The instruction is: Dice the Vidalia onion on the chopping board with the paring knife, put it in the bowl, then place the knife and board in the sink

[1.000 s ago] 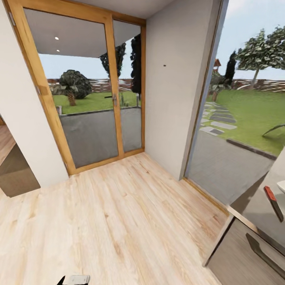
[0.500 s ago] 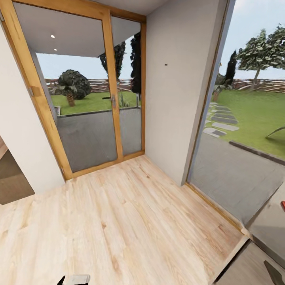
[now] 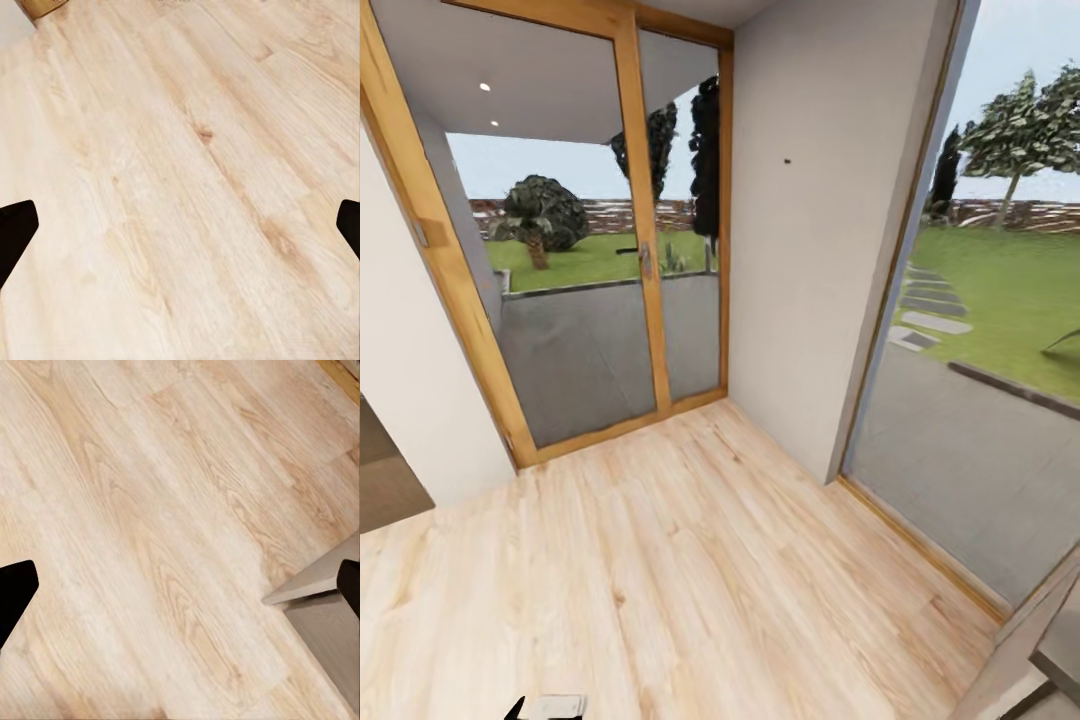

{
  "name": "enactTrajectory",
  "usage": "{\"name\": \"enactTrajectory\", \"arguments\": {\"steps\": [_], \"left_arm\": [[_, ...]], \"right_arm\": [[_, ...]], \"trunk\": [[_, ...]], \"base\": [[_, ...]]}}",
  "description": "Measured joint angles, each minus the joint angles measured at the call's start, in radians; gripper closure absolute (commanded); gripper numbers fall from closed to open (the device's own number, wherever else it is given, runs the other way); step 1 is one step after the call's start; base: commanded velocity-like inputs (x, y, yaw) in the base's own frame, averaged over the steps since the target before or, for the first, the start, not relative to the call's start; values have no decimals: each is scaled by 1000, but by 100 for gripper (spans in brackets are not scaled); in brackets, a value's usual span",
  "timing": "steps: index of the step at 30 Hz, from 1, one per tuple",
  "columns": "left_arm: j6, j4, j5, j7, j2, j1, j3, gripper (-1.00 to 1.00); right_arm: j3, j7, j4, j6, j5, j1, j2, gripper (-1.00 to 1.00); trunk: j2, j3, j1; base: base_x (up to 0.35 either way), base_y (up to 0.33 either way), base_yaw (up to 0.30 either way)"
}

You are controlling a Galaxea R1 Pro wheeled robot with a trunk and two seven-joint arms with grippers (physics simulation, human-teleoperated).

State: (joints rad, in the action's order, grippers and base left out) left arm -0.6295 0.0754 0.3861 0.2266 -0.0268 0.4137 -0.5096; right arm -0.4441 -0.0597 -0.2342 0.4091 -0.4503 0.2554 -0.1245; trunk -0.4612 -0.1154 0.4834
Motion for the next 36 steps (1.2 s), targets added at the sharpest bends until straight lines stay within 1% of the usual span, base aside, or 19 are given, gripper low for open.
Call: {"name": "enactTrajectory", "arguments": {"steps": [36], "left_arm": [[1,0,0,0,0,0,0,-100]], "right_arm": [[0,1,0,0,1,0,0,-100]], "trunk": [[0,0,0]], "base": [[321,1,0]]}}
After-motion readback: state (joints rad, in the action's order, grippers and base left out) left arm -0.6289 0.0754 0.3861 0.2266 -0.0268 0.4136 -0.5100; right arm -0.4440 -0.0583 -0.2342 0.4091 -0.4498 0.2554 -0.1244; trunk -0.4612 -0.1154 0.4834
